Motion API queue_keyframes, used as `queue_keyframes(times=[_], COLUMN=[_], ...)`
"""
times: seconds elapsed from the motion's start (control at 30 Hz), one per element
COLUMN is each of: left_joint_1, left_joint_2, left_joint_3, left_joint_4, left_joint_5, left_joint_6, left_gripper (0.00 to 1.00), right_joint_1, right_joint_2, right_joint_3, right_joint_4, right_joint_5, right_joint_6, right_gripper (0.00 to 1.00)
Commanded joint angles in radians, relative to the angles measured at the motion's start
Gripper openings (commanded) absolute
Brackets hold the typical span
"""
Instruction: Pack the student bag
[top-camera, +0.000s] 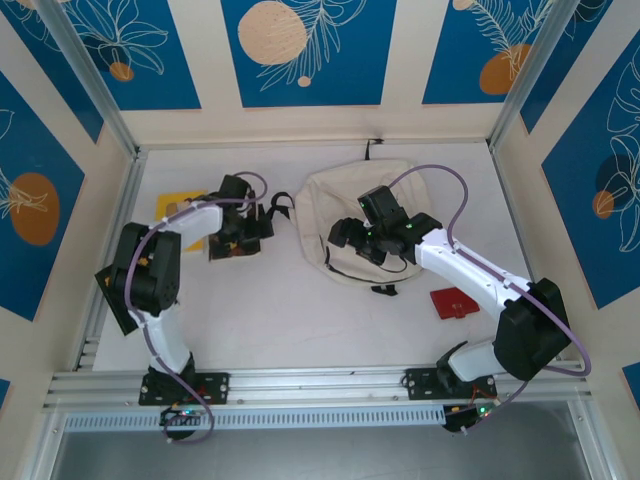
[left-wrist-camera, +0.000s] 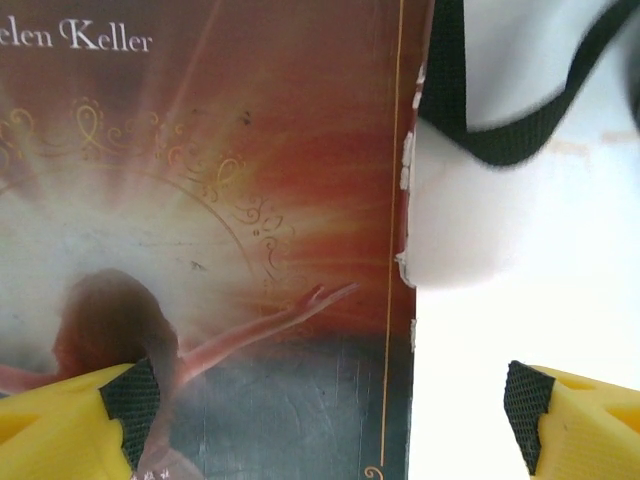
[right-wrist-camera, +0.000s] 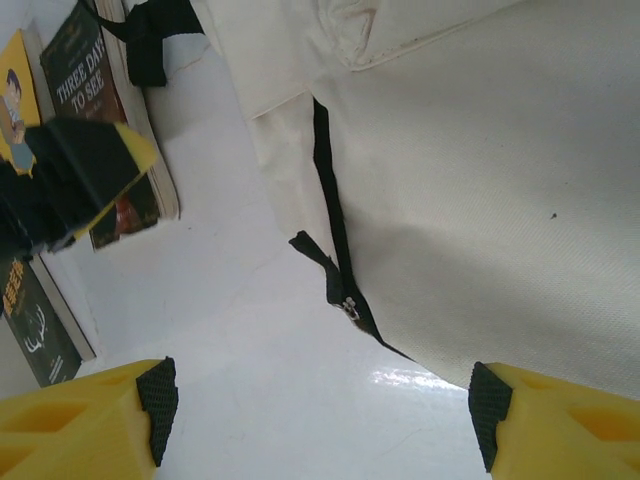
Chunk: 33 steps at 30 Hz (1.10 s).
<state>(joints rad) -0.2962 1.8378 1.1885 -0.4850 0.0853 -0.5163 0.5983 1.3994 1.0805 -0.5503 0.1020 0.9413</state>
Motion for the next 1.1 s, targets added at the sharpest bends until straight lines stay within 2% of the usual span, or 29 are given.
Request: queue_keyframes(times=[0.0,0.2,0.3,0.37,0.43,0.63,0.77,0.9,1.07], left_joint_1=[-0.056,-0.172,-0.219,-0.220,-0.214,-0.124,-0.051,0.028,0.094], left_joint_2=[-0.072,-0.267,-0.392,-0.476,-0.557,-0.686,-0.709,-0.770,-0.798], left_joint_3=[-0.145,-0.370,-0.457,-0.469,-0.432,-0.308,-0.264,-0.287,-0.341], left_joint_4=[-0.078,-0.023,0.041,0.040,-0.028,-0.212,-0.301,-0.306,-0.293], left_joint_5=[0.075,0.097,0.180,0.214,0.189,0.125,0.072,0.020,0.019], left_joint_6=[-0.106,-0.266,-0.372,-0.409,-0.398,-0.265,-0.160,-0.096,-0.073], left_gripper=[0.92,0.93,0.94,0.96,0.99,1.00,1.00,1.00,1.00], right_joint_1=[0.003,0.012,0.025,0.036,0.059,0.177,0.270,0.331,0.353], right_joint_2=[0.014,0.023,0.031,0.036,0.044,0.129,0.241,0.390,0.547], right_joint_3=[0.030,0.030,0.032,0.044,0.061,0.149,0.245,0.358,0.475], right_joint_4=[-0.034,-0.037,-0.042,-0.049,-0.052,-0.063,-0.097,-0.121,-0.153], right_joint_5=[0.028,0.043,0.056,0.064,0.078,0.106,0.120,0.091,0.031], right_joint_6=[-0.003,0.005,0.019,0.032,0.036,0.040,0.065,0.070,0.066], right_gripper=[0.79,0.78,0.78,0.78,0.78,0.77,0.70,0.64,0.58])
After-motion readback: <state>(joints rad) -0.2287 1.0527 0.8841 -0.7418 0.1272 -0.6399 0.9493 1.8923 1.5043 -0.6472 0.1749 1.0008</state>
